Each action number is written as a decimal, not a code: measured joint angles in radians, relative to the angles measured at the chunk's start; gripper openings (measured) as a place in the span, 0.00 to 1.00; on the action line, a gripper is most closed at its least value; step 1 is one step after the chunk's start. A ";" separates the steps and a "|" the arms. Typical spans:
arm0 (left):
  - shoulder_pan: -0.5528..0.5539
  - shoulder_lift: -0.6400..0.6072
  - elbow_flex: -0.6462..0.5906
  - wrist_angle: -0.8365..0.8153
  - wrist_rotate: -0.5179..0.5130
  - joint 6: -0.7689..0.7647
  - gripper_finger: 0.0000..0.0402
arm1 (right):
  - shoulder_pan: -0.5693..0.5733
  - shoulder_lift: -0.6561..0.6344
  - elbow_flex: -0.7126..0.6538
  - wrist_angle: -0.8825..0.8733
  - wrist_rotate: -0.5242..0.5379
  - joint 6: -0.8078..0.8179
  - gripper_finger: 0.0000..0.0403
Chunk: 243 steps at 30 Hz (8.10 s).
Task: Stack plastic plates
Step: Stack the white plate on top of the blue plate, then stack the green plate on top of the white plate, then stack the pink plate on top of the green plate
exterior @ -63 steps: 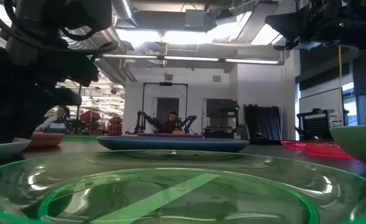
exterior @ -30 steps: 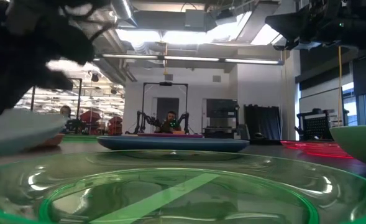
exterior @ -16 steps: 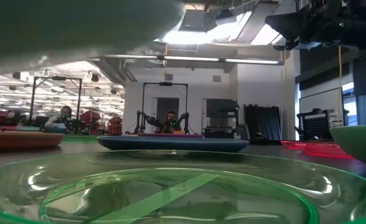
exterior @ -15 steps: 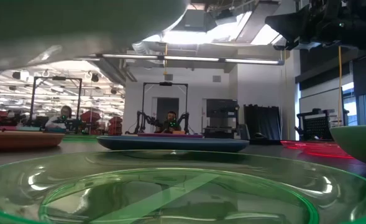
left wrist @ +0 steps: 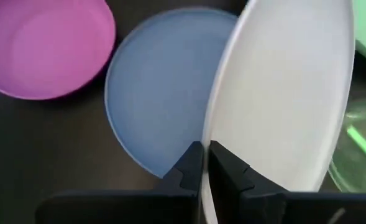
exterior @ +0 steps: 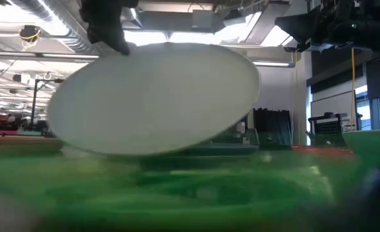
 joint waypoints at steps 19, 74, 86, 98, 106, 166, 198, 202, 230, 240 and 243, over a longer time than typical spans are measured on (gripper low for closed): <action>0.213 0.037 -0.002 0.059 -0.077 0.034 0.04 | 0.000 0.000 0.000 0.000 0.009 0.000 0.01; 0.166 0.128 -0.491 0.774 -0.053 0.063 0.30 | 0.000 0.000 0.000 -0.022 0.040 0.000 0.01; -0.175 0.128 -0.520 1.148 -0.202 0.325 0.33 | 0.016 0.050 0.041 -0.093 0.040 0.058 0.01; -0.288 0.127 -0.847 1.807 -0.191 0.393 0.33 | 0.361 0.328 0.368 -0.527 0.325 0.016 0.01; -0.353 0.127 -0.843 1.814 -0.145 0.366 0.33 | 0.529 0.434 0.521 -0.807 0.336 0.163 0.01; -0.354 0.129 -0.813 1.789 -0.206 0.339 0.33 | 0.610 0.818 0.520 -1.148 -0.021 0.488 0.02; -0.440 -0.010 -0.813 1.801 -0.282 0.440 0.33 | 0.144 0.735 0.737 -0.990 0.146 0.360 0.02; -0.449 -0.014 -0.813 1.797 -0.302 0.452 0.33 | 0.109 0.829 0.737 -0.871 0.146 0.343 0.02; -0.449 -0.014 -0.813 1.767 -0.318 0.449 0.33 | 0.092 1.152 0.742 -0.684 0.098 0.309 0.24; -0.449 -0.014 -0.814 1.770 -0.318 0.452 0.33 | 0.101 0.988 0.867 -0.947 0.111 0.163 0.34; -0.449 -0.014 -0.814 1.764 -0.319 0.445 0.33 | 0.131 0.892 0.874 -1.057 0.126 0.155 0.34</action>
